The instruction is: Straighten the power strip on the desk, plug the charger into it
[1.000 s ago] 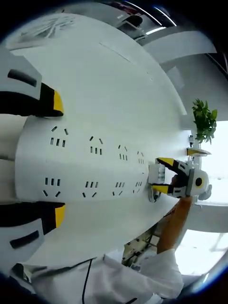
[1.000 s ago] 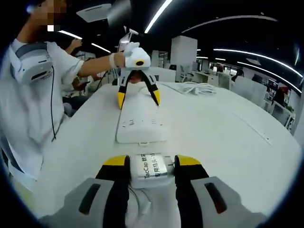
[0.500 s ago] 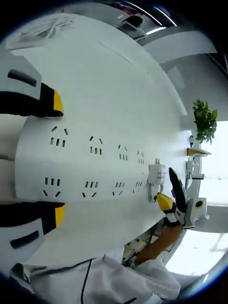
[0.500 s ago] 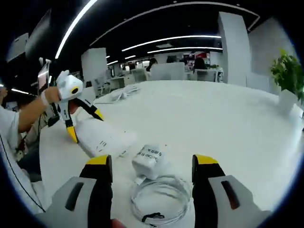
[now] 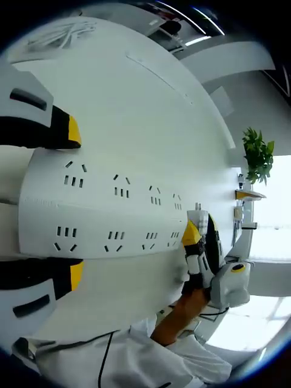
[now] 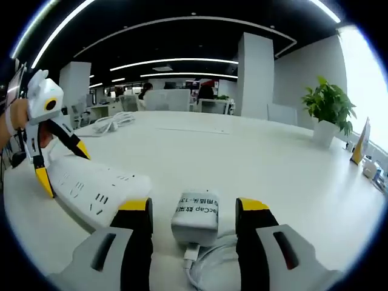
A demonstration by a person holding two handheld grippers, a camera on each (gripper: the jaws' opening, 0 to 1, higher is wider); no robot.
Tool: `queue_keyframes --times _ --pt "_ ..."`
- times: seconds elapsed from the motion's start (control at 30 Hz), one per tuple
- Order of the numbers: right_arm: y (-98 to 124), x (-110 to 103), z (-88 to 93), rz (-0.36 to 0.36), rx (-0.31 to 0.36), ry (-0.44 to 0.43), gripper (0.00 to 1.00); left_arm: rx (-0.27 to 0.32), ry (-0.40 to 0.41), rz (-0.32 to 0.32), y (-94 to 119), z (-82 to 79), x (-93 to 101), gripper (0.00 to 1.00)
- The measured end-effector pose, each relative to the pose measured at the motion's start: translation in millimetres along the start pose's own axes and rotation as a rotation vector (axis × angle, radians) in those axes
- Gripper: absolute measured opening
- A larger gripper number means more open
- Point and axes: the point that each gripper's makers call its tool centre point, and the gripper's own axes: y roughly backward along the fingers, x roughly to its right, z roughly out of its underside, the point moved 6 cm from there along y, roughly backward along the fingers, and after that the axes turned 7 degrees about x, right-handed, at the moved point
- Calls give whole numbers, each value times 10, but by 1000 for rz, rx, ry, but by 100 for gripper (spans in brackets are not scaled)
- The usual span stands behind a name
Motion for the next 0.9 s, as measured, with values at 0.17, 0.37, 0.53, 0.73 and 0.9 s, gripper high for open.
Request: queue_keyframes --times 0.17,0.37,0.53,0.73,0.9 --pt "-11 -18 27 41 -22 34 48 3 -1 0 -7 -8 45 73" --pt "-7 -47 41 30 -26 51 37 8 0 0 -12 -14 82 73" --pt "17 4 34 15 -7 64 30 12 0 -2 -15 -16 98 73" --pt "40 6 38 -108 -28 106 29 14 1 -2 -17 -16 100 73" --pt "63 -1 45 -294 -41 136 29 18 2 -4 -19 -12 95 73"
